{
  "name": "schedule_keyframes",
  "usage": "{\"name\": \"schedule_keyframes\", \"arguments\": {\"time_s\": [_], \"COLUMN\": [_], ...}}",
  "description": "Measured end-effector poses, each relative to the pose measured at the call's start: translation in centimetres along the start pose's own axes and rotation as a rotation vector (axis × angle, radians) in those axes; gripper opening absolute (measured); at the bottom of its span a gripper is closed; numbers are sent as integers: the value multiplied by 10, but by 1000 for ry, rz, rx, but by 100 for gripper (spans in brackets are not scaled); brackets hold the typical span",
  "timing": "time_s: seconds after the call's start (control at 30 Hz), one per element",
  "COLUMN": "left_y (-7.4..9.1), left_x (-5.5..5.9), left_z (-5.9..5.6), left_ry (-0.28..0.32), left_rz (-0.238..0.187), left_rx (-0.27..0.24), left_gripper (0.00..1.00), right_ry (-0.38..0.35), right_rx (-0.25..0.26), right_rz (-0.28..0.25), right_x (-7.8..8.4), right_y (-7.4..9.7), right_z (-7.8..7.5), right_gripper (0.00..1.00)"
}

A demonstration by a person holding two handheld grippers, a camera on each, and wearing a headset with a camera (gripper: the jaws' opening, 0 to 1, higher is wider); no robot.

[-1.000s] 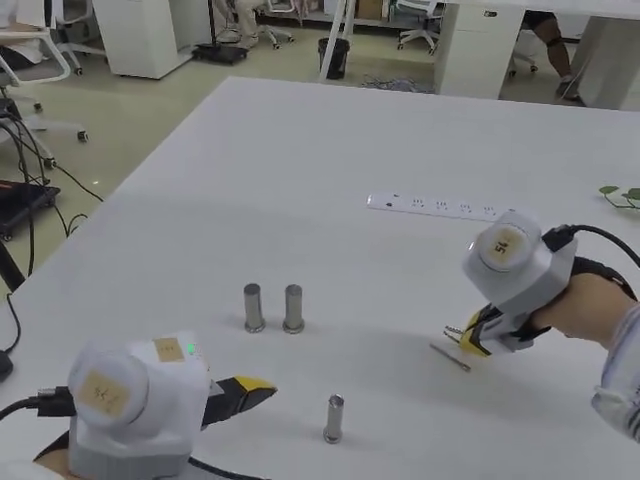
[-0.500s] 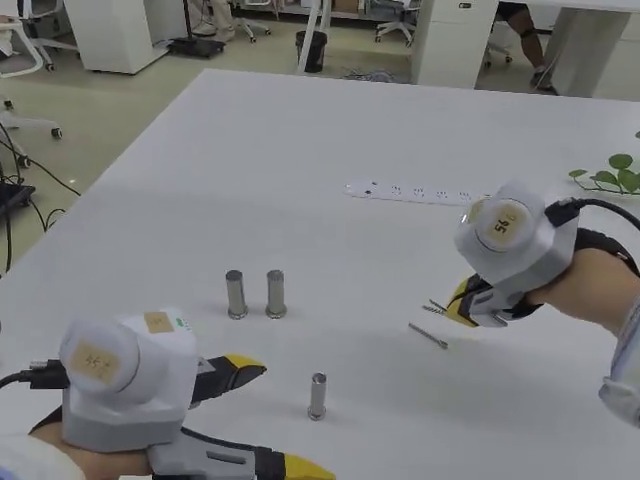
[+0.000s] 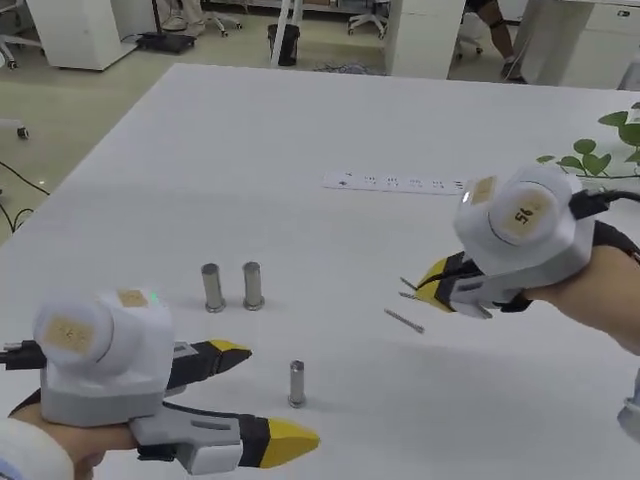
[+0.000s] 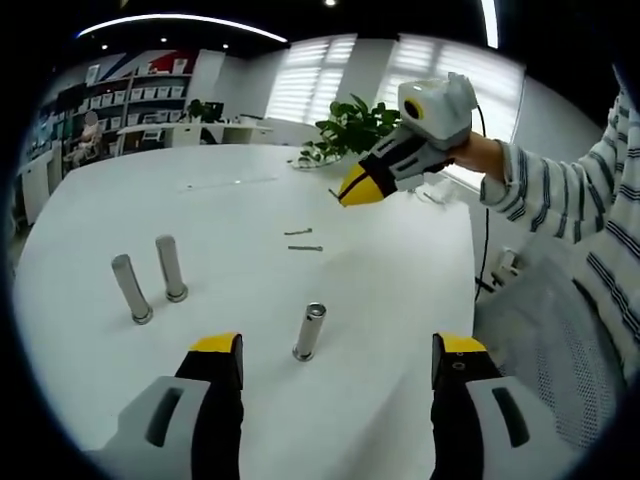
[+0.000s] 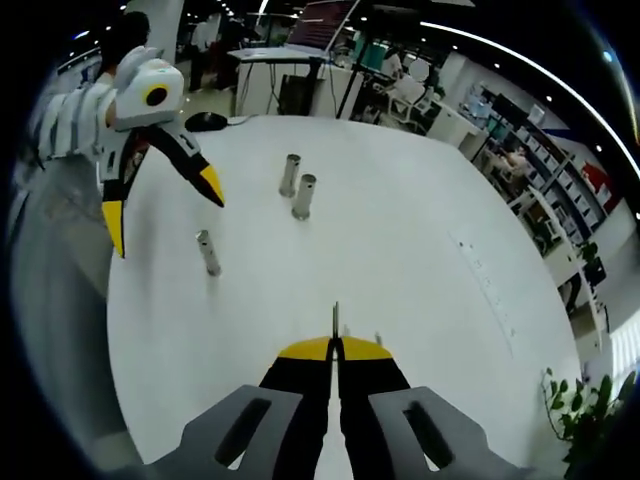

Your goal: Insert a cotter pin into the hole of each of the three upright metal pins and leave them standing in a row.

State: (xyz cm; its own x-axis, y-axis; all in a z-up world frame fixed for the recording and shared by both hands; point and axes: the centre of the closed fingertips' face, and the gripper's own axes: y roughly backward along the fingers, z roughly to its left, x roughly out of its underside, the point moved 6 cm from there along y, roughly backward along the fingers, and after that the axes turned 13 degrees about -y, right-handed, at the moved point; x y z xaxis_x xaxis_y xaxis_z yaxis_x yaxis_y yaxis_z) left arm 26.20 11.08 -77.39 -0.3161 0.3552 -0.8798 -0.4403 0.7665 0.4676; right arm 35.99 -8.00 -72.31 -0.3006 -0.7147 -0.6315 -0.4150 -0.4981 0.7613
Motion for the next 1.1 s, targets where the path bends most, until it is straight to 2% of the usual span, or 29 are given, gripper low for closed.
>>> {"name": "schedule_keyframes", "arguments": {"time_s": [0.07,0.17,0.33,0.53,0.67,0.8,0.87,0.93,1.0,1.1], "left_y": [1,1,-3,-8,-9,-11,-11,-12,-12,-12], "left_x": [-3,-9,-15,-19,-25,-30,-32,-33,-38,-45], "left_z": [2,2,2,0,-1,-3,-2,0,0,-1], "left_ry": [-18,-27,34,68,87,140,136,140,164,223], "left_rz": [4,-15,-15,-16,-38,-50,-54,-56,-78,-110], "left_rx": [-13,-8,21,40,53,89,92,94,111,134], "left_gripper": [75,68,60,55,53,43,38,40,41,41], "right_ry": [6,26,63,86,108,104,122,136,136,145], "right_rx": [1,6,9,-5,2,-8,-9,-13,-21,-21], "right_rz": [-17,-39,-68,-95,-112,-144,-146,-139,-145,-154], "right_x": [-2,-5,-9,-11,-11,-11,-10,-8,-7,-7], "right_y": [4,7,11,12,13,13,11,10,9,9], "right_z": [4,10,21,37,47,57,62,66,70,75], "right_gripper": [2,2,2,2,2,2,2,2,2,2]}}
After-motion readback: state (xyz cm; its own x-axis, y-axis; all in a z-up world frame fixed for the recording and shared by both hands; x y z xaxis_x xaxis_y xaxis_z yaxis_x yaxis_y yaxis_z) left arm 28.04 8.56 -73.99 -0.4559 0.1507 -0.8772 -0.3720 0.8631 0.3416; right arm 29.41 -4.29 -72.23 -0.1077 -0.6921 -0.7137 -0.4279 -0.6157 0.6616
